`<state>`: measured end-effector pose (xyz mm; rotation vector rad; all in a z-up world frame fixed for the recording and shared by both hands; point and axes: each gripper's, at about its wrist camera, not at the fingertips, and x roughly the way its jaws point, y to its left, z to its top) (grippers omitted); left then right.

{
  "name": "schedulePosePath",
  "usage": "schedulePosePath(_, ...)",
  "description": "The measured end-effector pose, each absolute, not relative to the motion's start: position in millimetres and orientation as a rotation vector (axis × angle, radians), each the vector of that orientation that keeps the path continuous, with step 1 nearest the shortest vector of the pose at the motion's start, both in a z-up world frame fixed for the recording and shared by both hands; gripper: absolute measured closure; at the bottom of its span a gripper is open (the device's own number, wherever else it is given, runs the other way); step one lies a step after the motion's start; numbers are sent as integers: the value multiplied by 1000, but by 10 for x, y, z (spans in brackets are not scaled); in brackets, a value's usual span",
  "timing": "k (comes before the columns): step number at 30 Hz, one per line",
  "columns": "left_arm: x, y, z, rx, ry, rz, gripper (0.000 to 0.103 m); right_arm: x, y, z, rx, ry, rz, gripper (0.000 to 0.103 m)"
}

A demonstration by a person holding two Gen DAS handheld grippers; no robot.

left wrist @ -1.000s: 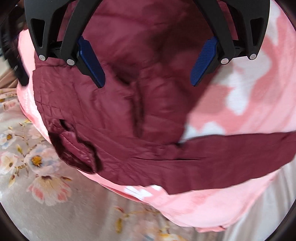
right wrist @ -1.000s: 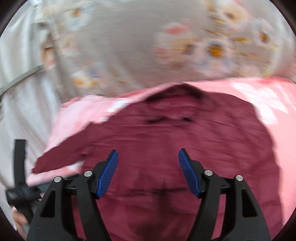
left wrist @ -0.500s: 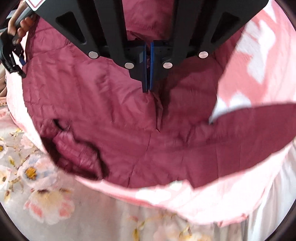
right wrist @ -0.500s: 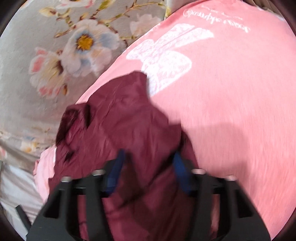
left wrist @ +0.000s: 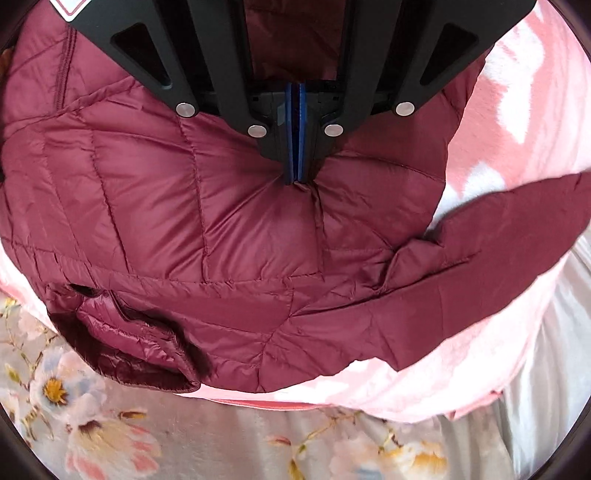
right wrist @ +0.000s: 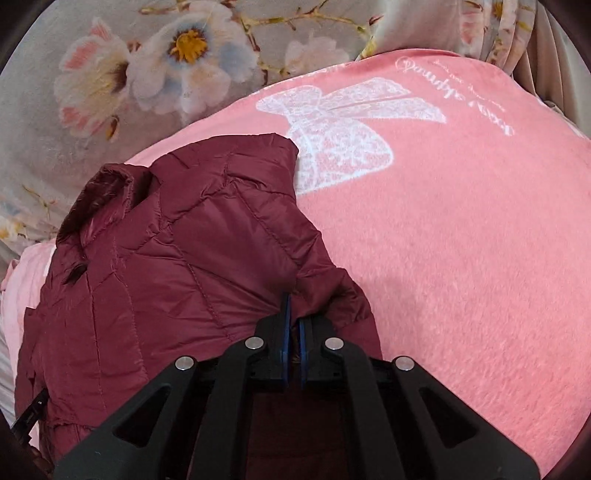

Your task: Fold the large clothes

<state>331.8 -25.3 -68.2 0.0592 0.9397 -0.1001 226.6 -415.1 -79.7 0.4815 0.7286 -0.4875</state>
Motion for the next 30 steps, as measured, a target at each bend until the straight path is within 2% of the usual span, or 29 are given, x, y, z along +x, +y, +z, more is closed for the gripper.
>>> schedulePosePath(2, 3318, -244, -656, 64, 939, -94, 97, 2237, -4082, -757, 430, 741, -515, 97)
schedulePosePath(4, 3309, -186, -605, 53, 949, -96, 91, 2140, -4005, -666, 389, 733, -553, 88)
schedulePosePath(6, 3251, -104, -520, 46, 950, -93, 80, 1997, -3925, -544, 357, 701, -584, 82)
schedulePosePath(7, 3226, -63, -445, 52, 939, -82, 71, 1933, -3852, -438, 333, 670, -589, 79)
schedulePosePath(10, 3174, -63, -168, 57, 881, -71, 67, 1973, -3643, -151, 289, 622, -527, 76)
schedulePosePath(13, 3244, -217, 63, 39, 850, -94, 56, 2238, -3407, 3, 258, 614, -429, 68)
schedulePosePath(17, 3377, -547, 40, 54, 871, -139, 54, 2655, -3130, -142, 211, 685, -343, 68)
schedulePosePath(23, 3424, -854, -437, 115, 952, -161, 54, 2737, -2934, -722, 176, 838, -307, 68)
schedulePosePath(30, 3194, -816, -705, 115, 888, -172, 52, 2421, -2868, -881, 138, 814, -286, 67)
